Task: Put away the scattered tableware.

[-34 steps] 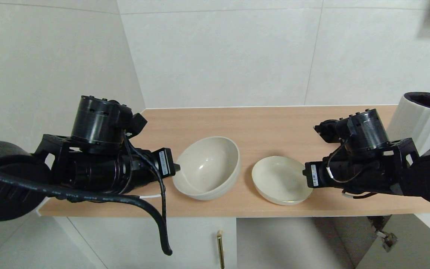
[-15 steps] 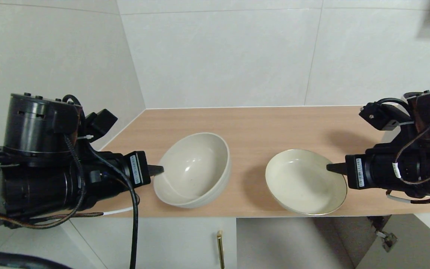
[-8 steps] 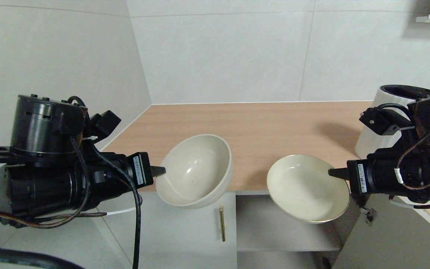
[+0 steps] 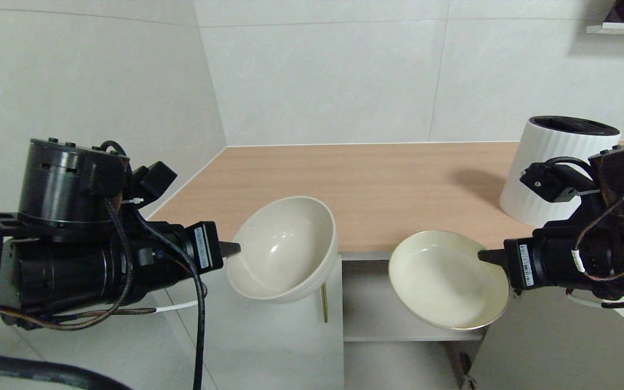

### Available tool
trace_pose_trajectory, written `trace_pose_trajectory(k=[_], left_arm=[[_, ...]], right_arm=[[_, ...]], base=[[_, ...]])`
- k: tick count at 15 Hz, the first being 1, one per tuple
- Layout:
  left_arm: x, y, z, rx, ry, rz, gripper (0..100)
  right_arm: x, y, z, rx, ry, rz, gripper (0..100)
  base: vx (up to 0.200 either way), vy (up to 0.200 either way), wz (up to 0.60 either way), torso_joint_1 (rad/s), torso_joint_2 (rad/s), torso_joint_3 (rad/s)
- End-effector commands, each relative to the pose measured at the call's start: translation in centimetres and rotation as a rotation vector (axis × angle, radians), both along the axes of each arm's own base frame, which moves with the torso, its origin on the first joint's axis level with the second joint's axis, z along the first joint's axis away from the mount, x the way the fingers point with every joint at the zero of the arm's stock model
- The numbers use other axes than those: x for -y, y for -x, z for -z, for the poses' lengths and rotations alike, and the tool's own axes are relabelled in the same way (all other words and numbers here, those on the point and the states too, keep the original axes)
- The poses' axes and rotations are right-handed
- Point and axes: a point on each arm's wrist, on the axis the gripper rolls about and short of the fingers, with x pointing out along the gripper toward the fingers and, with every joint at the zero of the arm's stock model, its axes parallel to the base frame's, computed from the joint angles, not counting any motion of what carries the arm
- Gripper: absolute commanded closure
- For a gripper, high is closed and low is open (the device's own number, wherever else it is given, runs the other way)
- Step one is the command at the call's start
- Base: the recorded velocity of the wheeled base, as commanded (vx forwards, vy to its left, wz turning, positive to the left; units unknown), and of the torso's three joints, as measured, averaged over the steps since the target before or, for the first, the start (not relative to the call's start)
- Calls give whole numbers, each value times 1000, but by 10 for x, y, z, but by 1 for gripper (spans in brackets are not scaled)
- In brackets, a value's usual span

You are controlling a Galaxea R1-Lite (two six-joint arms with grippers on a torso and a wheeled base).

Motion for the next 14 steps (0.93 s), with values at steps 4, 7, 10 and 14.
trace_pose_trajectory(k=[4,7,10,14], left_arm=[[2,0,2,-8,-4,8,100],[2,0,2,-7,-3,8,100],[2,1,1,-4,-2,11,100],[3,0,2,-5,-2,11,100]], right_arm=[[0,0,2,-7,6,-2,100],[-1,-1,4,-12,9,-2,100],[-1,-1,4,-12,9,-2,100],[-1,-1,4,-12,9,-2,100]], base=[[0,0,0,0,0,0],[0,0,0,0,0,0],[0,0,0,-123,303,172],[0,0,0,-178,452,268]])
